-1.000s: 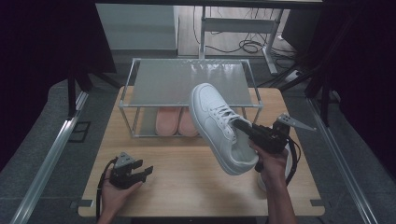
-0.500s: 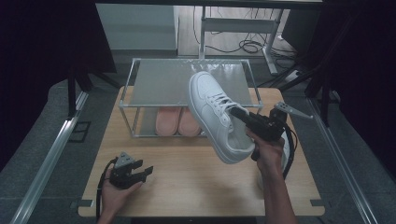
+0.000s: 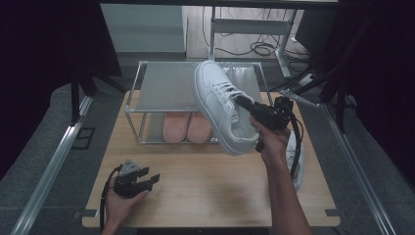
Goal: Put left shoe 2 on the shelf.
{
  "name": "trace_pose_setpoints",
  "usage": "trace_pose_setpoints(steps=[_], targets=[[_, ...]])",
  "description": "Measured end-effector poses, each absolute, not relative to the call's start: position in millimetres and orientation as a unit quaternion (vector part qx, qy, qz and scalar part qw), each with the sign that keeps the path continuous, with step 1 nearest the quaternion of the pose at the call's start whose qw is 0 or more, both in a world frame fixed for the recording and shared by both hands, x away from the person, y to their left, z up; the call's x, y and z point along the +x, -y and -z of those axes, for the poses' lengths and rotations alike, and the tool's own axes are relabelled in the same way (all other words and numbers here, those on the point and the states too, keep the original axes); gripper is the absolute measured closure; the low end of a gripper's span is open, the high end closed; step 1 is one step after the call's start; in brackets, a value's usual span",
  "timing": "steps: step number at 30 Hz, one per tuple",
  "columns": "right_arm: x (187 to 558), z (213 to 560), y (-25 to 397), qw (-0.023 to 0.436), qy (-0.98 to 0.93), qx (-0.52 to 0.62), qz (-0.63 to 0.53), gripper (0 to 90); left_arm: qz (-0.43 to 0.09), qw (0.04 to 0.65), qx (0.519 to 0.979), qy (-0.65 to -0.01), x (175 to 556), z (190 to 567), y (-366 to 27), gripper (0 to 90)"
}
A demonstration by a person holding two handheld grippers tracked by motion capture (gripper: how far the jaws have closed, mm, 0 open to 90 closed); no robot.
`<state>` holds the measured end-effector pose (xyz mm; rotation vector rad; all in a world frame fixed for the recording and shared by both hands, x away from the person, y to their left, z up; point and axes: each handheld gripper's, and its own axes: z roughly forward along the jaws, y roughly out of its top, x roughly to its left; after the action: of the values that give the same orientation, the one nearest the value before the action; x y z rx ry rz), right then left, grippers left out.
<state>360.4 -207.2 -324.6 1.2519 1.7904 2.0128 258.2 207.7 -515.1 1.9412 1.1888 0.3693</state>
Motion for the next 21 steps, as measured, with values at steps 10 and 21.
trace_pose_setpoints(steps=[10, 21], targets=[[382.6, 317.2, 198.5, 0.084, -0.591, 0.437, -0.673, 81.6, -0.146, 0.407, 0.769, -0.472, 258.2, 514.6, -208.2, 46.4], [405.5, 312.3, 187.3, 0.089, -0.589, 0.458, -0.66, 81.6, -0.149, 0.406, 0.769, -0.47, 257.5, 513.9, -207.6, 46.4]])
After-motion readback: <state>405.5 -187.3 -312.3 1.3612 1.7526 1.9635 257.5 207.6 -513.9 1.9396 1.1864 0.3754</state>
